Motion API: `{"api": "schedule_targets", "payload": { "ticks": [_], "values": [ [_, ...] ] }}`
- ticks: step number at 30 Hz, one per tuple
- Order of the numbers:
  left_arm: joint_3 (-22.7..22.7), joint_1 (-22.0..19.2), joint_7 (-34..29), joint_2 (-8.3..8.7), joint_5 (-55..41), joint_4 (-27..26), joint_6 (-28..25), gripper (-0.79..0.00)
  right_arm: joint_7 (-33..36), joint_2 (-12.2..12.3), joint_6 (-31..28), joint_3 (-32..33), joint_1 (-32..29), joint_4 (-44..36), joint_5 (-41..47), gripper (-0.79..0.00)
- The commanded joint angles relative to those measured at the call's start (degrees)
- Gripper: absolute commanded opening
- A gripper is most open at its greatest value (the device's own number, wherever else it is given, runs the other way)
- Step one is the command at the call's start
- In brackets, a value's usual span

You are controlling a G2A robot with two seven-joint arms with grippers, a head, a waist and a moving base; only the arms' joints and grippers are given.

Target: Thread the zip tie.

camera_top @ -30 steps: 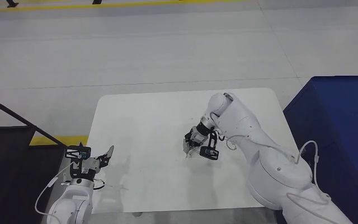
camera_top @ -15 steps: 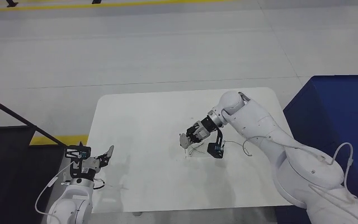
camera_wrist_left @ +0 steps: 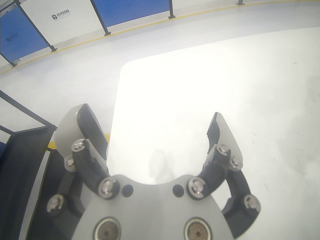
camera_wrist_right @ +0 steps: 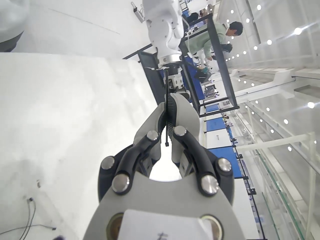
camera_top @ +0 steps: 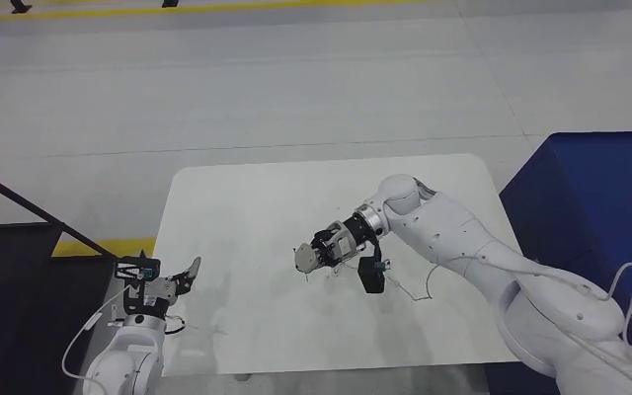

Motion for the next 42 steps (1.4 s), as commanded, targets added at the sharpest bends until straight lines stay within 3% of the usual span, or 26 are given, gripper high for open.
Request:
{"api": "schedule_targets", "payload": {
  "ticks": [1,10,12,14,17,25,42],
  "values": [
    [0.0,0.0,0.0,0.0,0.0,0.0,0.0,0.0,0.0,0.0,0.0,0.0,0.0,-0.1,0.1,-0.785],
    [0.0,0.0,0.0,0.0,0.0,0.0,0.0,0.0,0.0,0.0,0.0,0.0,0.0,-0.1,0.1,-0.785],
    [0.0,0.0,0.0,0.0,0.0,0.0,0.0,0.0,0.4,-0.1,-3.6,0.1,-1.8,-1.2,0.1,-0.785],
    [0.0,0.0,0.0,0.0,0.0,0.0,0.0,0.0,0.0,0.1,-7.4,1.0,-2.4,-0.8,3.3,-0.785],
    [0.0,0.0,0.0,0.0,0.0,0.0,0.0,0.0,1.1,1.6,-9.3,0.0,-4.8,-0.8,15.2,-0.785],
    [0.0,0.0,0.0,0.0,0.0,0.0,0.0,0.0,16.6,7.4,-24.8,0.0,-6.6,-8.8,37.7,-0.785],
    [0.0,0.0,0.0,0.0,0.0,0.0,0.0,0.0,16.4,7.5,-23.7,1.3,-7.7,-11.4,38.8,-0.785]
  ]
}}
